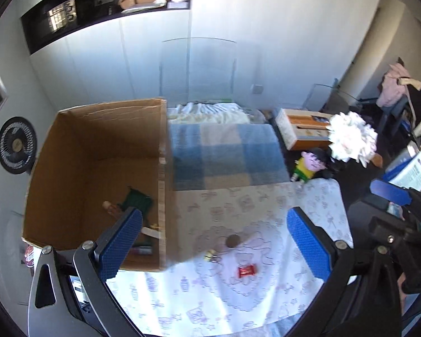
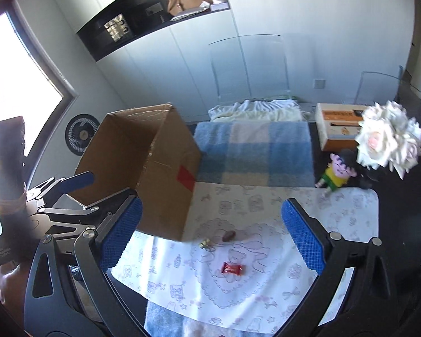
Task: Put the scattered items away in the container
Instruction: 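Move both grippers back from the box toward the remaining items, then close the left gripper on the yellow binder clip while the right gripper closes on the red candy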
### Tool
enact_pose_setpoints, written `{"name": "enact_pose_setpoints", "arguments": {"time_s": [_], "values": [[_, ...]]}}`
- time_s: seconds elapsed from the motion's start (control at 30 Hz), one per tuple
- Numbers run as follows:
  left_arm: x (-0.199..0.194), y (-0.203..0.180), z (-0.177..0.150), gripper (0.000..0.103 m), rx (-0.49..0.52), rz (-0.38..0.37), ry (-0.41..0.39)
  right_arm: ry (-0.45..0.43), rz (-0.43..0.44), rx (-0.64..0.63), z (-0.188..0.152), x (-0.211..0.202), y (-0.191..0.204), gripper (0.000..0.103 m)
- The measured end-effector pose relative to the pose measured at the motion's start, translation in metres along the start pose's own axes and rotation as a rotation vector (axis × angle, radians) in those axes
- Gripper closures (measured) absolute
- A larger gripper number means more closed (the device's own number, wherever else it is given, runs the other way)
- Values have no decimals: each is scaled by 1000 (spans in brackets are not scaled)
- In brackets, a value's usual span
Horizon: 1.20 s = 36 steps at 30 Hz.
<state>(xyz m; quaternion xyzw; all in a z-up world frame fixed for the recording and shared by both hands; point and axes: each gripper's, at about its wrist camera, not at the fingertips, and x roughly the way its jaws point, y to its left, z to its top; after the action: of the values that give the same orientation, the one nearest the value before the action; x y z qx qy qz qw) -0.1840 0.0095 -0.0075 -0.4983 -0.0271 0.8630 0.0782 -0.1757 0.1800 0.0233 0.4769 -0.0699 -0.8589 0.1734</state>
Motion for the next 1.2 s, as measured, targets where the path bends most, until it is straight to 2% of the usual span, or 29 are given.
{"name": "enact_pose_setpoints", "arguments": {"time_s": [0.17,0.3,0.43,0.53,0.63,0.7,0.8,1.03,1.17,1.2], "values": [[13,-47,-14,0,56,-1,52,1,-25,58,-20,-18,-43,3],[28,-61,-32,0,41,2,107,20,-29,83,-38,-18,-63,3],[40,-69,-52,0,49,35,138,50,-23,78,-55,-9,-71,3],[52,-68,-65,4,33,27,167,80,-20,65,-66,1,-74,5],[66,-64,-79,17,16,36,189,121,-23,38,-77,15,-75,15],[75,-60,-90,30,-11,41,207,144,-31,20,-84,25,-74,18],[90,-53,-107,38,-32,51,233,203,-26,5,-98,46,-74,27],[126,-28,-135,38,-93,68,308,310,19,-16,-129,96,-67,29],[145,-26,-141,38,-44,105,334,359,48,-28,-143,125,-60,33],[150,-25,-142,41,-40,112,341,371,56,-31,-146,132,-59,33]]}}
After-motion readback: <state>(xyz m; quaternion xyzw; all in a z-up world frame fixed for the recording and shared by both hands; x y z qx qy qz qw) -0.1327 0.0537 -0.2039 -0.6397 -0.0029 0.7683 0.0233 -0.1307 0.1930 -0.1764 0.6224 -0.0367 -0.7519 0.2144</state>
